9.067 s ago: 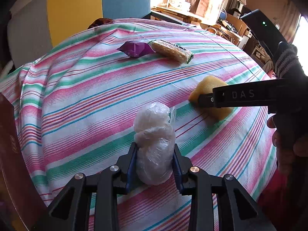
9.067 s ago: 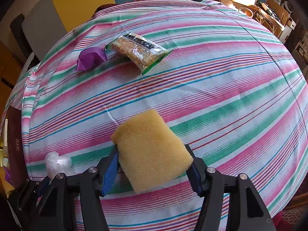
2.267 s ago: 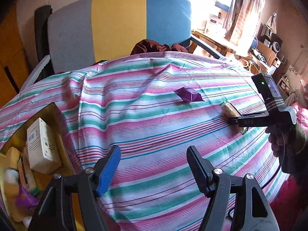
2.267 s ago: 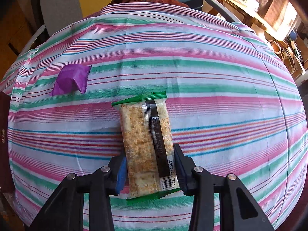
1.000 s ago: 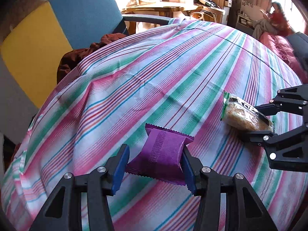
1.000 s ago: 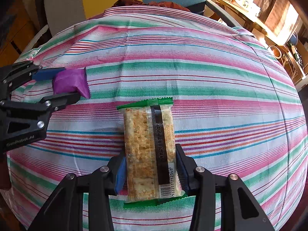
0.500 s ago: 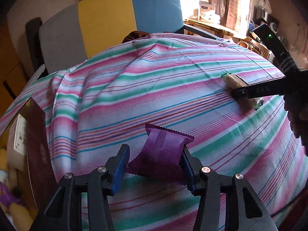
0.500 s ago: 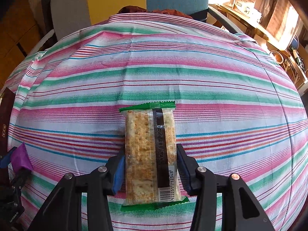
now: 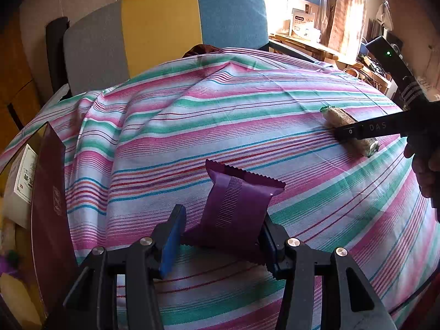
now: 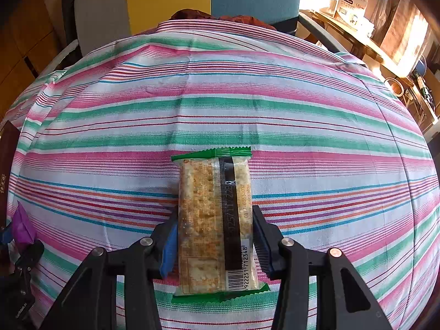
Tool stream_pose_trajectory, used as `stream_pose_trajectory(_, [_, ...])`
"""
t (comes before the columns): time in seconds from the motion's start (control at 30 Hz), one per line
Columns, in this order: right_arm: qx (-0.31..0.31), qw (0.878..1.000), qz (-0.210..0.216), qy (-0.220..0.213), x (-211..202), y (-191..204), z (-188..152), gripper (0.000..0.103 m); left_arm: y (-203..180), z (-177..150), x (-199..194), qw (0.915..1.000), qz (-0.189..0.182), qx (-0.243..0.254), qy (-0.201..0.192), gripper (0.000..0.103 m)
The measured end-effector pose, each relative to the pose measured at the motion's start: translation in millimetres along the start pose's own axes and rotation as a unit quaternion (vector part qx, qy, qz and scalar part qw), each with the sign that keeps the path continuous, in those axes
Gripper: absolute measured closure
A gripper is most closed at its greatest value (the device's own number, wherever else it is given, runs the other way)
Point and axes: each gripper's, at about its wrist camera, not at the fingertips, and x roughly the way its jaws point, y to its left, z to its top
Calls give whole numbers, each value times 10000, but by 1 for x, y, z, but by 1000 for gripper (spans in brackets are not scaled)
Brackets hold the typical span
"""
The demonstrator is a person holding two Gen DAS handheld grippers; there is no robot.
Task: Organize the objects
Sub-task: 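Carry the purple packet and cracker packet over the gold tray with both tools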
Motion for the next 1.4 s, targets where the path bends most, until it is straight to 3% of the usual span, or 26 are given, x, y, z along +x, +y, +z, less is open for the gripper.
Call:
stream_pose_trajectory(0.57, [-307,9989,-102,-329,-1,9,-4,60,4,1,-6,10000,70,-33,-5,54])
stream_pose_trajectory(0.87, [-311,9988,-64,-381,1,7,-4,60,20,-5,-72,9993,-103,-114,-347,54])
stream_pose_trajectory(1.13, [-58,9994,-263,232,-4,20,-3,62,60,-19,-122,9978,-98,-411,-518,54])
stream_pose_trajectory(1.4, [-195,9977,62,654,-18,71,-25,62,117,-41,-163,9930,212,-883,-756,54])
